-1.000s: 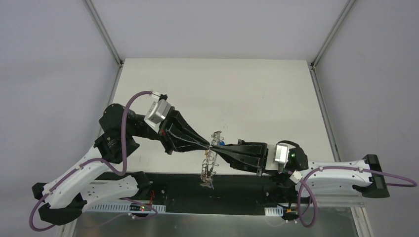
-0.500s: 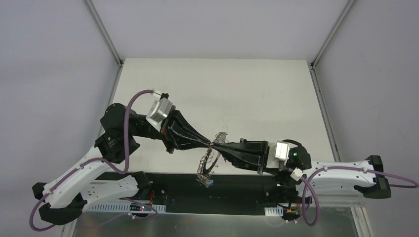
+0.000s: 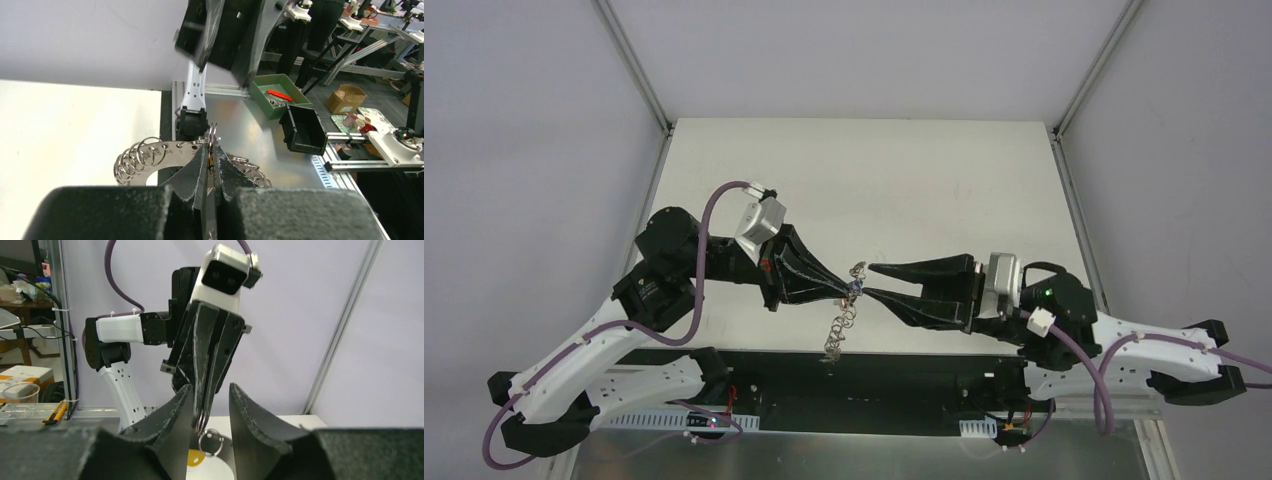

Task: Put the keys on the keyring

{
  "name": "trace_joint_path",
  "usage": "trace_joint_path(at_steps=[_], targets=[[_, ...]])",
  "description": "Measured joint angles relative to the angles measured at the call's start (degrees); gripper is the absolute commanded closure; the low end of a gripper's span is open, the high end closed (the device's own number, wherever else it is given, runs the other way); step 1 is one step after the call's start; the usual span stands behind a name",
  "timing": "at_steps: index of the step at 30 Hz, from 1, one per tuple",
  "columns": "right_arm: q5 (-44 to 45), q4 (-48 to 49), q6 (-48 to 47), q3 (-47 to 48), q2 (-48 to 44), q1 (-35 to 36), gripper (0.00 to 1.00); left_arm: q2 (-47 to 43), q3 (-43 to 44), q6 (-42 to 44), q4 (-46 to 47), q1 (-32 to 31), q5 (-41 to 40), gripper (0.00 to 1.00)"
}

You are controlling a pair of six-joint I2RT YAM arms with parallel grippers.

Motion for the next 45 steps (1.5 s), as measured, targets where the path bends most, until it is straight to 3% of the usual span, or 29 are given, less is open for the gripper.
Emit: trace_joint_path(at_steps=[8, 19, 30, 38, 45], targets=[[4.3, -36.3, 6.7, 23.3, 4.8, 0.0, 0.65, 2.2, 2.9, 2.7, -10.5, 0.0, -1.7, 1.0], [5.9, -65.2, 15.6, 36.9, 14.5, -0.5, 0.65, 7.2, 4.6, 3.7, -19.8, 0.0, -1.3, 1.0], [-5.4, -72.3, 21.8, 39.0, 17.7, -11.0, 0.68, 7.8, 4.7, 3.7, -21.7, 0.0, 1.8, 1.0], [-14.9, -71.4, 23.4, 38.3, 17.8, -13.8, 0.67, 7.8, 4.7, 3.8, -21.7, 0.0, 3.2, 1.0], [-17.4, -69.9, 23.5, 37.3, 18.6, -14.6, 0.67, 7.8, 4.7, 3.9, -21.7, 0.0, 3.4, 1.0]])
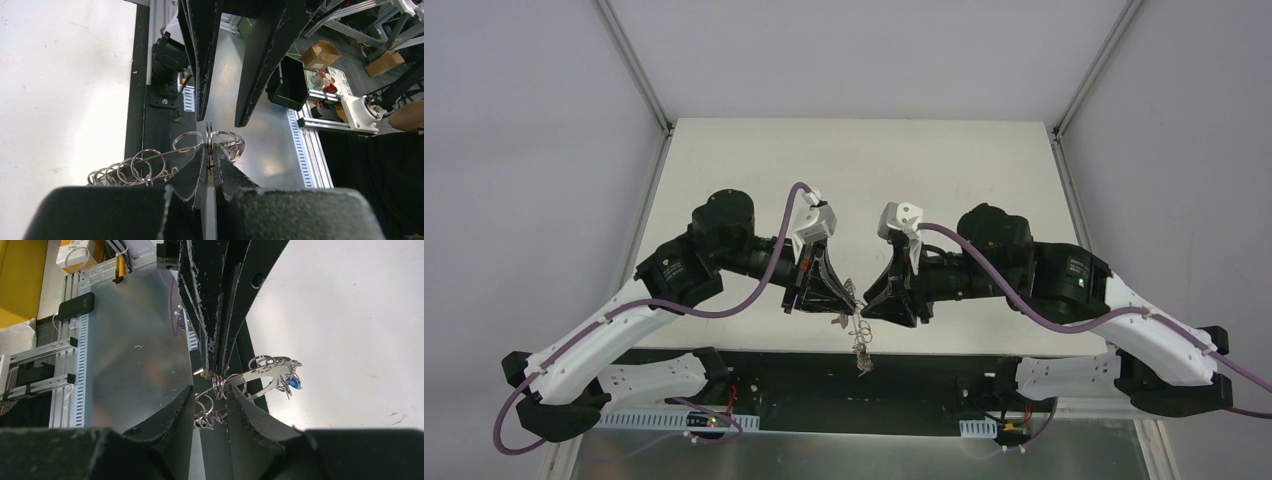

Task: Put the keys on the keyring

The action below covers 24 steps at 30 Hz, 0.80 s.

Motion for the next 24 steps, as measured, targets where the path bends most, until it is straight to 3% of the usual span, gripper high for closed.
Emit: trace_joint_path(at_steps=[13, 24], targets=[[-1.8, 2.1, 0.0, -0.9, 0.8, -0.1, 0.69, 0.0, 0.0, 0.0, 0.0, 0.0, 1.4, 1.0], [-2.5, 2.3, -0.2, -0.9, 2.5, -0.2, 0.82, 0.0, 0.0, 0.1, -0.2, 0.0, 1.5, 1.0]])
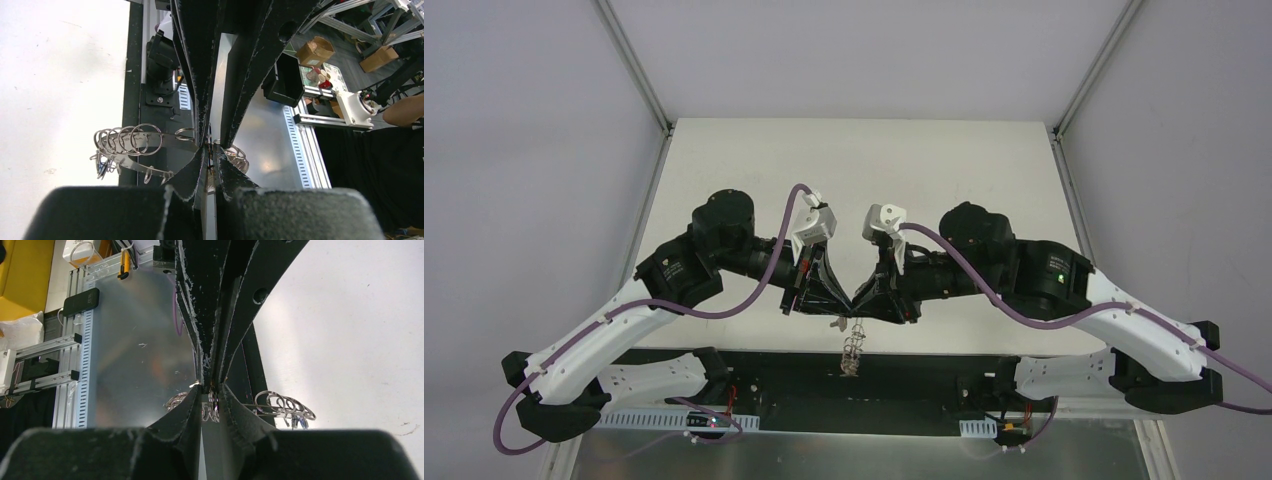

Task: Put the keys on the keyring

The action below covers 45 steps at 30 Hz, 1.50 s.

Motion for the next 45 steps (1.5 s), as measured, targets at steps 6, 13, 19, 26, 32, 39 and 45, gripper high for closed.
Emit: trace_joint_path(at_steps=[6, 13, 19, 26, 32, 39, 45], targets=[[-1.0, -0.1, 0.0, 0.0, 0.0, -0.3, 0.96, 0.0, 0.0, 0.1, -0.3, 0.0, 0.0, 1.0], [-2.1, -0.1, -0.1, -0.2, -0.1, -0.3, 1.0, -0.2, 0.0, 0.3, -0.7, 0.0, 1.2, 1.0], [-2.3, 2.5, -0.2, -2.8, -1.6, -0.3, 1.0, -0.1, 0.0, 0.3, -1.2, 0.0, 1.4, 0.98], [0.0, 5.8, -0.5, -7.4, -5.5, 0.4, 1.0, -0.7, 0.2, 1.4, -0.6, 0.0, 1.1, 0.69], [4.7, 8.8, -2.1, -10.6, -9.0, 2.7, 1.0, -5.1, 0.2, 2.1, 2.2, 0.0, -0.4, 0.65], [7.9, 14.5, -3.7, -14.4, -13.1, 4.4, 1.0, -7.6, -0.3, 2.3, 8.4, 0.0, -1.6, 0.62], [8.7, 18.0, -4.6, -15.1, -14.3, 5.0, 1.0, -5.9, -1.6, 1.8, 12.4, 0.0, -1.8, 0.61]])
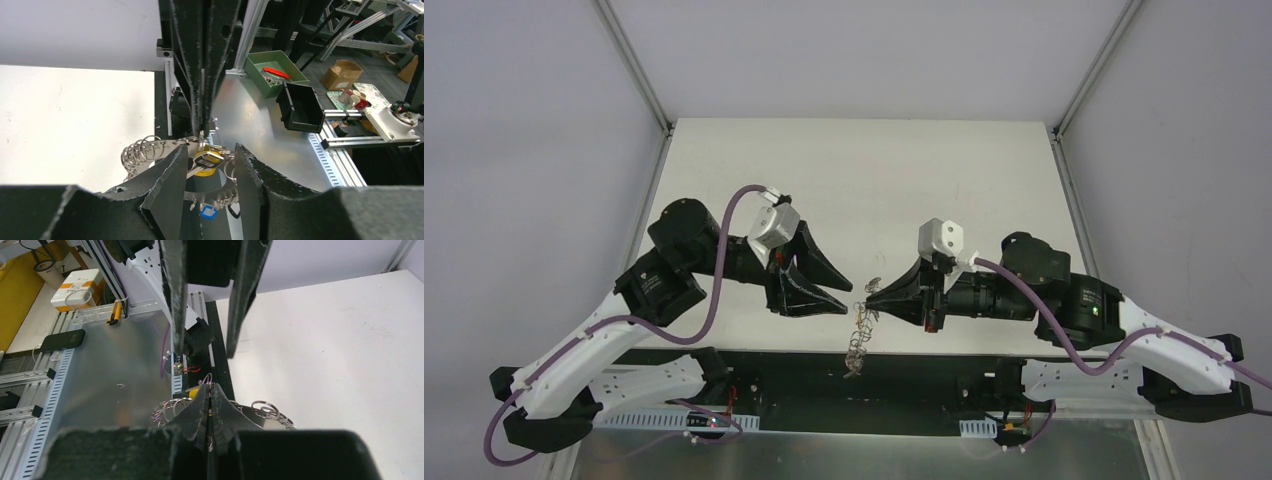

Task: Put the keys on the keyring

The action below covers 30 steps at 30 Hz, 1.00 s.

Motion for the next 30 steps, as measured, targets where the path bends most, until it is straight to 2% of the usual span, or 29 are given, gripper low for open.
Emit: trace_joint_path(at_steps=[30], targets=[[2.9, 3.4, -2.4, -1.9, -1.4, 1.7, 1.0, 2.5, -1.4, -2.4, 2.9, 0.0, 0.9, 0.74]])
